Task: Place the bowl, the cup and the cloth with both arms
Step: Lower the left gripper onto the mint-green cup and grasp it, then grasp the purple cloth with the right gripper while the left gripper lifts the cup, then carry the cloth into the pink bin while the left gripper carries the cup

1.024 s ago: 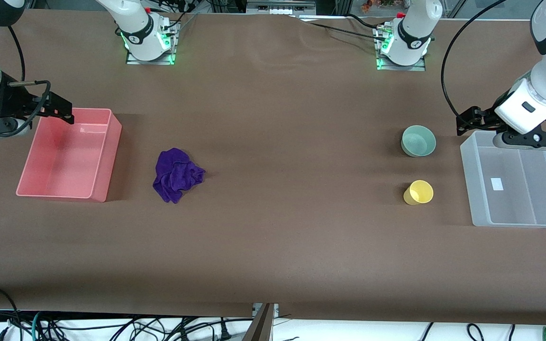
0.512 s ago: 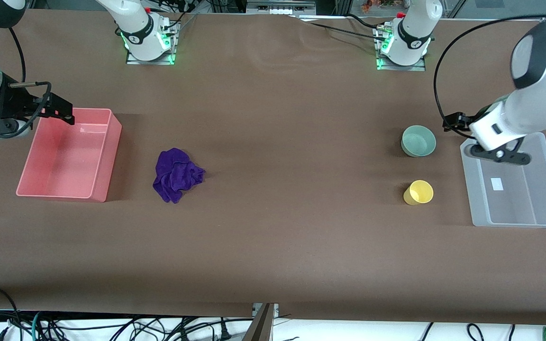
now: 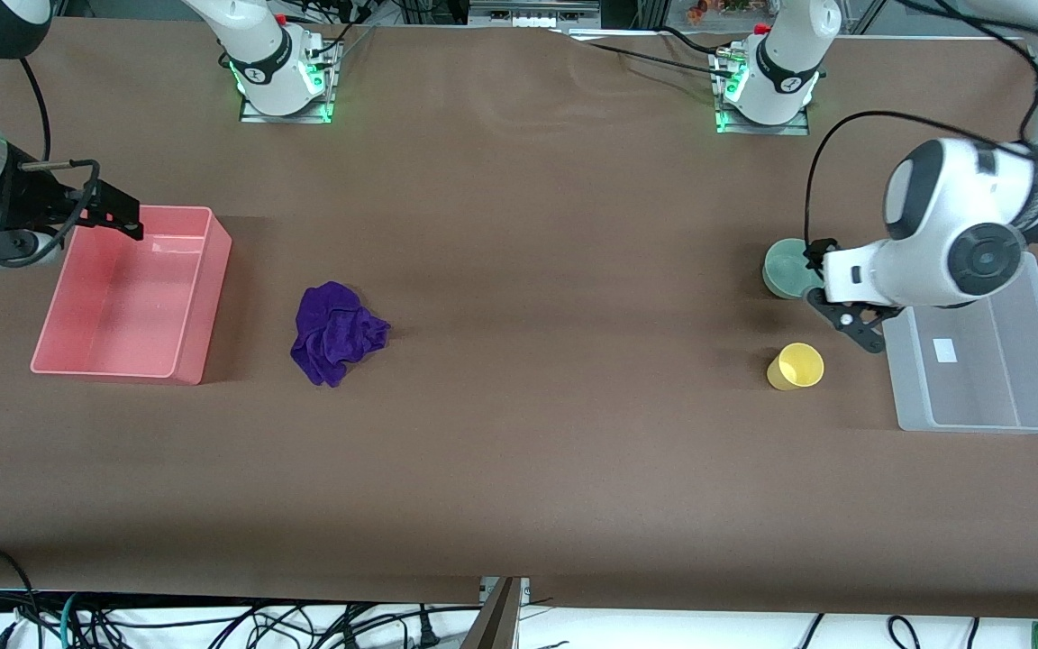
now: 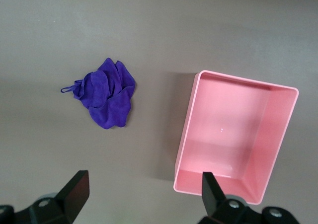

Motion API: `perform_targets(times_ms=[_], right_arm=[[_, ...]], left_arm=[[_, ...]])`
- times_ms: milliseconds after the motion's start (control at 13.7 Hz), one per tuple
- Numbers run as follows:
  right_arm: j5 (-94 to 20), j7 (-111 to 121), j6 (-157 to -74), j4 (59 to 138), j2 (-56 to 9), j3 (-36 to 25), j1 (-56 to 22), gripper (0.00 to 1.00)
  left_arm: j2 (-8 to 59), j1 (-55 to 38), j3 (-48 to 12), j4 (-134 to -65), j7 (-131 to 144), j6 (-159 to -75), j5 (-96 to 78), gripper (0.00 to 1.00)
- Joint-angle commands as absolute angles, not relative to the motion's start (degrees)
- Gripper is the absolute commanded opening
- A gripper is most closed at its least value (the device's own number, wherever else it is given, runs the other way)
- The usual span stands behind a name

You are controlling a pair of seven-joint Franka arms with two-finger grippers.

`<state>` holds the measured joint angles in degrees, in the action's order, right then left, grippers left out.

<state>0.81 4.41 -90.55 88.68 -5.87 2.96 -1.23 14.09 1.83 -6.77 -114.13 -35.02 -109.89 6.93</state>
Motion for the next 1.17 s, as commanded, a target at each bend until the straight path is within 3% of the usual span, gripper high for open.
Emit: perform_targets(times_ms=[0, 293, 512, 659, 732, 805, 878, 951, 1024, 1098], right_arm=[[1.58, 3.43, -93.77, 90.96, -10.44, 3.25, -2.98, 1.0], [1.32, -1.64, -113.5, 105.35, -15.1, 3.6, -5.45, 1.0], [1.41, -10.42, -123.11, 108.36, -20.55, 6.33, -7.02, 1.0], [1.49, -12.13, -126.46, 108.81, -24.5, 6.33, -7.82, 1.0], [1.49, -12.13, -127.17, 108.81, -26.87, 6.33, -8.69, 1.0], [1.49, -12.13, -128.48, 108.98, -28.81, 6.33, -9.4, 1.0], [1.49, -12.13, -130.41, 109.85, -29.87, 6.33, -9.58, 1.0], [1.49, -12.13, -133.3, 111.26, -30.23, 6.33, -9.75, 0.99], [1.49, -12.13, -136.38, 112.66, -30.76, 6.33, -9.93, 0.87], [1.49, -11.43, -138.32, 113.37, -31.02, 6.33, -10.02, 0.48]], left_arm=[[10.38, 1.93, -7.56, -126.87, -37.7, -122.3, 10.45, 1.0], [12.83, 2.11, -7.91, -132.62, -44.62, -131.55, 12.66, 1.0], [16.51, 3.68, -7.82, -133.07, -51.66, -139.02, 13.27, 0.99], [18.89, 4.92, -7.82, -133.07, -54.04, -142.45, 15.72, 0.89], [19.51, 5.27, -7.82, -133.07, -55.27, -143.43, 16.95, 0.71], [19.86, 5.62, -7.91, -133.07, -56.07, -143.7, 17.75, 0.26], [19.78, 5.62, -7.91, -133.07, -57.12, -143.7, 17.93, 0.0], [19.69, 5.63, -7.91, -132.81, -58.52, -143.7, 17.93, 0.0], [19.51, 5.71, -7.91, -132.63, -59.23, -143.53, 17.93, 0.0], [19.16, 5.71, -7.91, -132.63, -59.33, -143.35, 17.93, 0.0]])
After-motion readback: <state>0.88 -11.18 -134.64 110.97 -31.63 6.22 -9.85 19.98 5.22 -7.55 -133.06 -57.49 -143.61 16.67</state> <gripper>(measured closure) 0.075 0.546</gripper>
